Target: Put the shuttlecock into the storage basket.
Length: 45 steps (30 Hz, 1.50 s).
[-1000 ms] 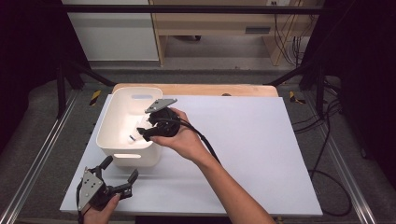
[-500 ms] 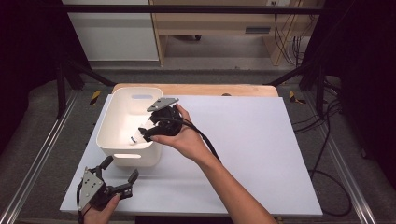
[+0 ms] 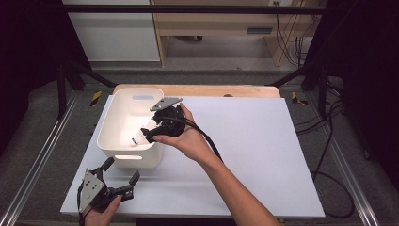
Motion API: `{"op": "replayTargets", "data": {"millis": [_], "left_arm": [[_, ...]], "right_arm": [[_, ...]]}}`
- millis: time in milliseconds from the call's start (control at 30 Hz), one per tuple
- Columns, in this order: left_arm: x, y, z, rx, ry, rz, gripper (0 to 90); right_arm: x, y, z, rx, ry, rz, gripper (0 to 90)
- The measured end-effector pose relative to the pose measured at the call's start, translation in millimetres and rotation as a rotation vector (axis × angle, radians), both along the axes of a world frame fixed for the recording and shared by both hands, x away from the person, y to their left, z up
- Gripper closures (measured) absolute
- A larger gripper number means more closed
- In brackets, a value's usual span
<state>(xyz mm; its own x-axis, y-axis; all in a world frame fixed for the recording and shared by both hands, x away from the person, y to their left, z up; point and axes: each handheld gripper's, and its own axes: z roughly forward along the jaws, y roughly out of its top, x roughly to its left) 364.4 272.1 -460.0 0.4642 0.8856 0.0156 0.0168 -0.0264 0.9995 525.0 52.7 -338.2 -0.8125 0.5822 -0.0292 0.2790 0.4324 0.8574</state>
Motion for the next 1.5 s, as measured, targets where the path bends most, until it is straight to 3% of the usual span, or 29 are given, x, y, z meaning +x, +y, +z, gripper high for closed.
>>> {"op": "replayTargets", "data": {"millis": [467,800,1500], "left_arm": [[-0.1,0.6,0.1,-0.001,0.000,0.001,0.6],[-0.1,0.7,0.2,0.001,-0.002,0.001,0.5],[-0.3,1.0,0.3,0.001,-0.003,0.001,0.5]], "right_arm": [[0.6,-2.3,-0.8,-0.003,0.008,-0.001,7.2],[-0.1,-8.5,1.1,-0.004,-0.024,-0.008,6.0],[3.4,-28.2,9.9,0.031,-0.035,-0.065,5.7]]}}
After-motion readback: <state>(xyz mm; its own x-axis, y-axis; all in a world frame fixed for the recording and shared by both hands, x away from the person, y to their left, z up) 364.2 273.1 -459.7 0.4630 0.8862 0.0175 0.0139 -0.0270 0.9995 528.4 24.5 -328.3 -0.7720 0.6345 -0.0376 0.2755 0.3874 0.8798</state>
